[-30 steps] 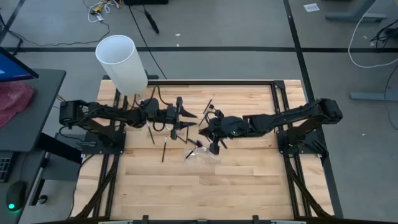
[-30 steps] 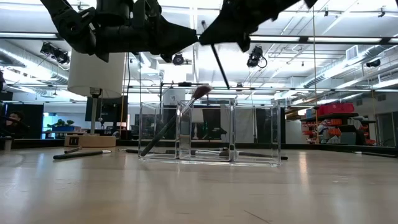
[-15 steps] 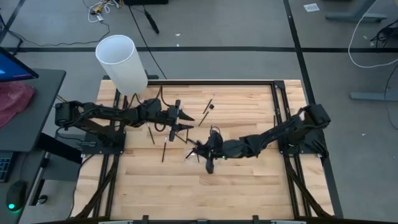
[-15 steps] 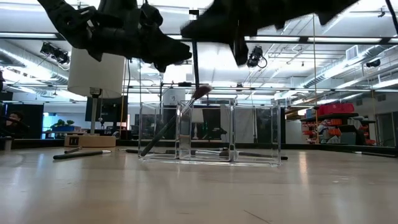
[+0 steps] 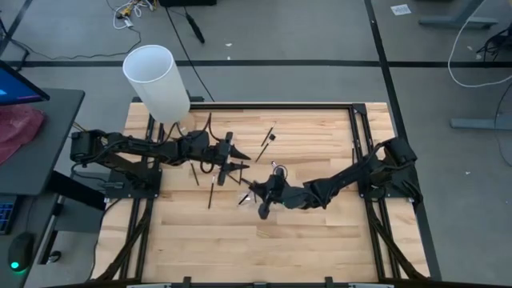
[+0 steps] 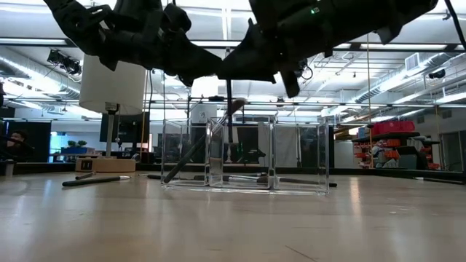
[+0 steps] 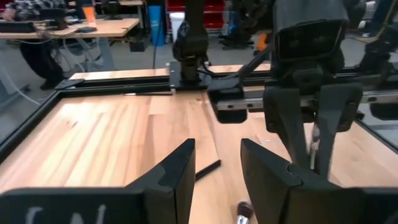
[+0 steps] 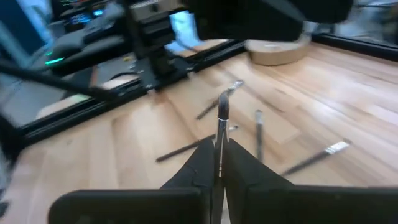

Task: Put items in baskets/containers
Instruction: Put the black eyeshadow brush into the transparent organizer

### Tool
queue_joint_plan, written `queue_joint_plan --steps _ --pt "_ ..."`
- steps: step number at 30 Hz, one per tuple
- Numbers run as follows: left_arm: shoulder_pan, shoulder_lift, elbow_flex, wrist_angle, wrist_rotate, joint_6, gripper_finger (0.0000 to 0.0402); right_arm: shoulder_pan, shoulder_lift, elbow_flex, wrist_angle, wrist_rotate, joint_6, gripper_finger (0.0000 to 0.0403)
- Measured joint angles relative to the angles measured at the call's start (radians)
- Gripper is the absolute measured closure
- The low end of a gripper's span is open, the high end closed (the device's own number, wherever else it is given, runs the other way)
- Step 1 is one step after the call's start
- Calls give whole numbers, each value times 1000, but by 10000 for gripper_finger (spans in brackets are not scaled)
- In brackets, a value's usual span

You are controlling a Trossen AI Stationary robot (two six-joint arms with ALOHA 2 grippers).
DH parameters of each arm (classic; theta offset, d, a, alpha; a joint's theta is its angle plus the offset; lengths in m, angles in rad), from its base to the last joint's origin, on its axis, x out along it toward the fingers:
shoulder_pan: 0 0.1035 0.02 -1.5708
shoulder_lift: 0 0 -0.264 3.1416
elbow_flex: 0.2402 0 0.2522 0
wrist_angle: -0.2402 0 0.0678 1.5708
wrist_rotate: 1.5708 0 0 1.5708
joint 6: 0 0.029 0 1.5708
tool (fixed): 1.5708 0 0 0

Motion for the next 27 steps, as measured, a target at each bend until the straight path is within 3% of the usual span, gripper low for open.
queue_joint_plan --steps 5,16,27 --pt "0 0 0 0 -8 0 271 20 44 0 -5 100 119 390" --pt "0 0 0 0 -8 8 271 19 103 0 -3 103 190 384" --pt "0 0 0 0 -8 8 271 19 102 1 -23 93 189 332"
